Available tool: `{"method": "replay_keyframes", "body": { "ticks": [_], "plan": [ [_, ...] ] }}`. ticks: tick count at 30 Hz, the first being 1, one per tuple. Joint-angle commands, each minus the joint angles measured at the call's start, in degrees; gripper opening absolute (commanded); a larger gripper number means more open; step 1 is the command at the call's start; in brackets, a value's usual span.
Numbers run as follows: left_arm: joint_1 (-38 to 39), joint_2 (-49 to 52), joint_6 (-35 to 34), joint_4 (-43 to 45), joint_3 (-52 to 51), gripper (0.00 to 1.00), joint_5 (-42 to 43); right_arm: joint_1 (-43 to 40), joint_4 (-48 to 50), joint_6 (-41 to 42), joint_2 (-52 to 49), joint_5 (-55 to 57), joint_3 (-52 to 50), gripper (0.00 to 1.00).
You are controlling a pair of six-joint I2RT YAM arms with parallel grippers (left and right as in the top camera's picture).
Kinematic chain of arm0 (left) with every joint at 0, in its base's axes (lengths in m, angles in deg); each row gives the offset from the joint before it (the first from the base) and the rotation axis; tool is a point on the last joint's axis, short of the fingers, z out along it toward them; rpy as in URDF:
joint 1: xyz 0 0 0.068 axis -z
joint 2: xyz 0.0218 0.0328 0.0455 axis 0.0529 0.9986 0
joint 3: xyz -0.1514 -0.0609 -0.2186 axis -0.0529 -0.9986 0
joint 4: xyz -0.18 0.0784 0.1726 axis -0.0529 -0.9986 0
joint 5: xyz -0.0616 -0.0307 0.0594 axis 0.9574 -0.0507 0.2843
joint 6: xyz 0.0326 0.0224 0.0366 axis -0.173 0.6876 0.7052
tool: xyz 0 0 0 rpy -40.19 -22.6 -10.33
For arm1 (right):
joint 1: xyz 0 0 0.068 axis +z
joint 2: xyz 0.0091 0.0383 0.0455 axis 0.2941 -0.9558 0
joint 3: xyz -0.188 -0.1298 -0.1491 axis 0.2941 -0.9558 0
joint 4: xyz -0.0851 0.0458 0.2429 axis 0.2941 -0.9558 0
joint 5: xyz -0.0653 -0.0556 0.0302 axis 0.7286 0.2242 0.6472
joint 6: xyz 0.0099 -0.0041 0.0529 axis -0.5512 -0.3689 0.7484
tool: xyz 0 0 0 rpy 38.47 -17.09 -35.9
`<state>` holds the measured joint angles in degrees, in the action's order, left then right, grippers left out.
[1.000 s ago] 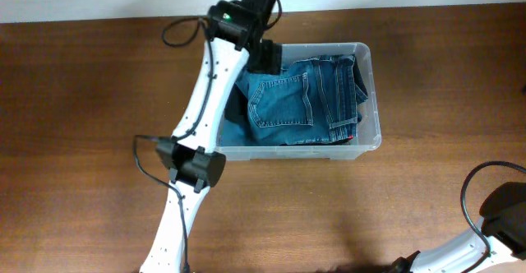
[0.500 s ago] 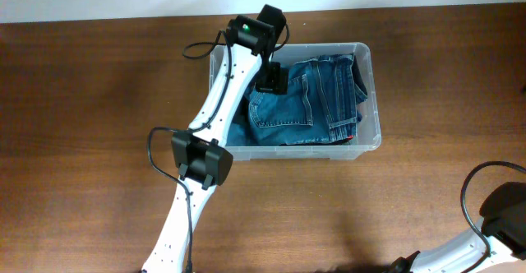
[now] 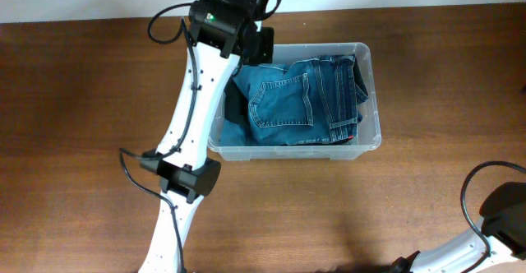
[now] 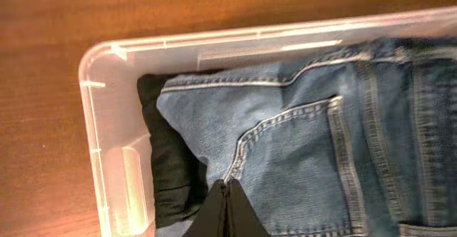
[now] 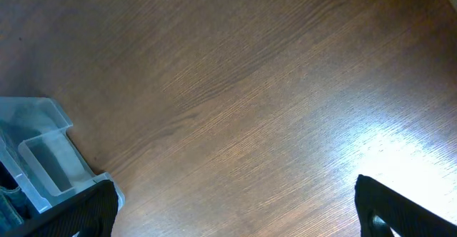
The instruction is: Pack container
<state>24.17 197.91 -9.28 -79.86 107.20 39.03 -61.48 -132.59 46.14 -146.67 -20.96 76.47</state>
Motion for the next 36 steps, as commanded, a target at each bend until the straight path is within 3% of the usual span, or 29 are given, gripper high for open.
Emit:
{"method": "replay_keyframes", "body": {
  "ticks": [1, 7, 15, 23, 33, 36],
  "plan": [
    [-0.37, 1.46, -0.17, -0.11, -4.07, 0.01, -0.9, 0.07, 0.02, -0.15, -0.04, 0.09, 0.09, 0.98],
    [-0.26, 1.46, -0.2, 3.52, -16.37, 0.0, -0.92, 0.07, 0.02, -0.15, -0.04, 0.09, 0.09, 0.98],
    [-0.37, 1.46, -0.17, 14.56, -40.39, 0.01, -0.68, 0.07, 0.02, -0.15, -0.04, 0.09, 0.09, 0.98],
    [-1.22, -3.93, -0.15, 10.47, -34.71, 0.0, -0.7, 0.07, 0.02, -0.15, -0.04, 0.09, 0.09, 0.99],
    [-1.2, -30.77, -0.17, 7.48, -31.15, 0.0, -0.81, 0.07, 0.02, -0.15, -0.04, 0.09, 0.09, 0.98],
    [-0.68, -38.07, -0.2, 3.5, -31.15, 0.01, -4.9, 0.07, 0.02, -0.15, -0.04, 0.09, 0.09, 0.98]
  ]
}}
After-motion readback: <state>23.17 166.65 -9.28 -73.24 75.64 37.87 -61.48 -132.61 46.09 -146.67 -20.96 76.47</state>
